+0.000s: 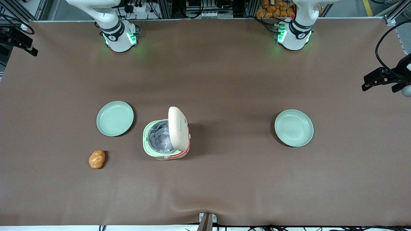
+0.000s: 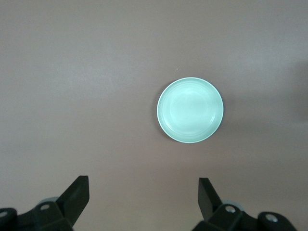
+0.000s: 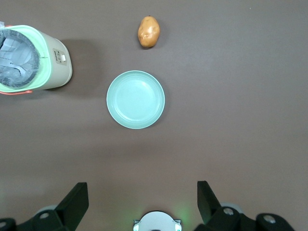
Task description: Press rice cooker button with right arm
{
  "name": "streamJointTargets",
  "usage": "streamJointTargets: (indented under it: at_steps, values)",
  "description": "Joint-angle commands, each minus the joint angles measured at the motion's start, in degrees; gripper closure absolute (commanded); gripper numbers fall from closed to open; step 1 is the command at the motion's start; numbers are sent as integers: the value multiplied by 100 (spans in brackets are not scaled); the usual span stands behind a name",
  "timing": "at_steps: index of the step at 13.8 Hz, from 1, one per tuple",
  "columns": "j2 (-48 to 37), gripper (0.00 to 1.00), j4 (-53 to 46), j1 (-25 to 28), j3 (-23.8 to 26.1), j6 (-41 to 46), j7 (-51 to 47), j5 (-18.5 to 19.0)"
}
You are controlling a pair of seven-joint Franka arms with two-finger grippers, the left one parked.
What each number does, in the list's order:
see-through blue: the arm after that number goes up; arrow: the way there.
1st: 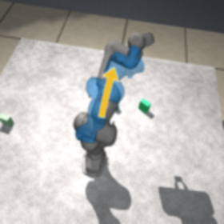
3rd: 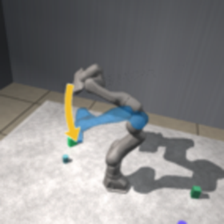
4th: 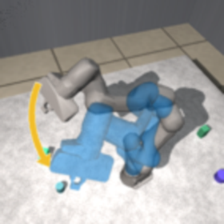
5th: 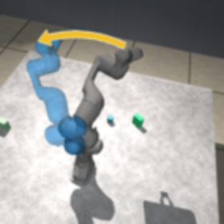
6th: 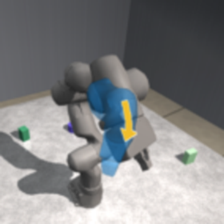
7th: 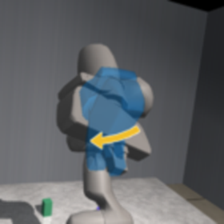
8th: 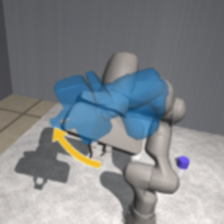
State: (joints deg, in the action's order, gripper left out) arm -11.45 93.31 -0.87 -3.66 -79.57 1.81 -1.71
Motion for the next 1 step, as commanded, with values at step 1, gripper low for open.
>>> streamJointTargets:
  at_steps: [1]
  values:
    - [29, 0, -85, 69, 32, 73, 30, 48]
